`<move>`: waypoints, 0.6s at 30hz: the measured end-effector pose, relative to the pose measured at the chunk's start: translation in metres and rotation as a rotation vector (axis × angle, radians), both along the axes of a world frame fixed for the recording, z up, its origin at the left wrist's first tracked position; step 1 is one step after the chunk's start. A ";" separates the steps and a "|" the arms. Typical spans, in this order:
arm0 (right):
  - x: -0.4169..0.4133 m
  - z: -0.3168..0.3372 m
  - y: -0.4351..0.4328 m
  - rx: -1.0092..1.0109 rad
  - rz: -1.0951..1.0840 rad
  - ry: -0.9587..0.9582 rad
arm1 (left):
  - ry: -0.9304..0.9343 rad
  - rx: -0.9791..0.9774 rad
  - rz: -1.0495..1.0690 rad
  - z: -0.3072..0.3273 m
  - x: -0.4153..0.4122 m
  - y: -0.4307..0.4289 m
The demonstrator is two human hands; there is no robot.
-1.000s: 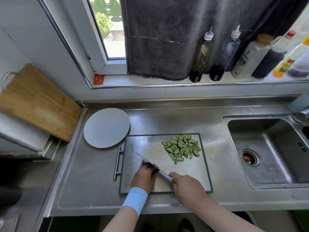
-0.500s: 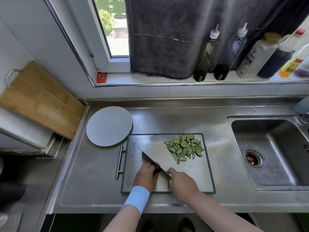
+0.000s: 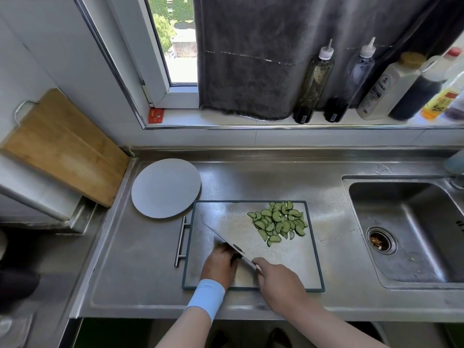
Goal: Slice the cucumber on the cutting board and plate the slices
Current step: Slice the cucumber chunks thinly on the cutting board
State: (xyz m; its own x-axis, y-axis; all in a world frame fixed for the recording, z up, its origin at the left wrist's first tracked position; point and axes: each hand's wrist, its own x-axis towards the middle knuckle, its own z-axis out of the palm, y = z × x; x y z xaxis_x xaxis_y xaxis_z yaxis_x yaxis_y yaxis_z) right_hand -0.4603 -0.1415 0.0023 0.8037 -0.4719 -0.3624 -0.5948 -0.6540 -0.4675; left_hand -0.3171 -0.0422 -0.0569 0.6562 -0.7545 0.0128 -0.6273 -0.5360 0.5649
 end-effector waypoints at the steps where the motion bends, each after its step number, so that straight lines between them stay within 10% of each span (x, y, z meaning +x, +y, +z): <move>1: -0.004 0.001 0.000 -0.007 0.001 -0.002 | -0.005 -0.003 0.000 0.000 0.000 0.000; 18: 0.007 -0.005 -0.009 0.044 -0.006 0.050 | 0.028 -0.038 0.005 -0.015 0.003 0.003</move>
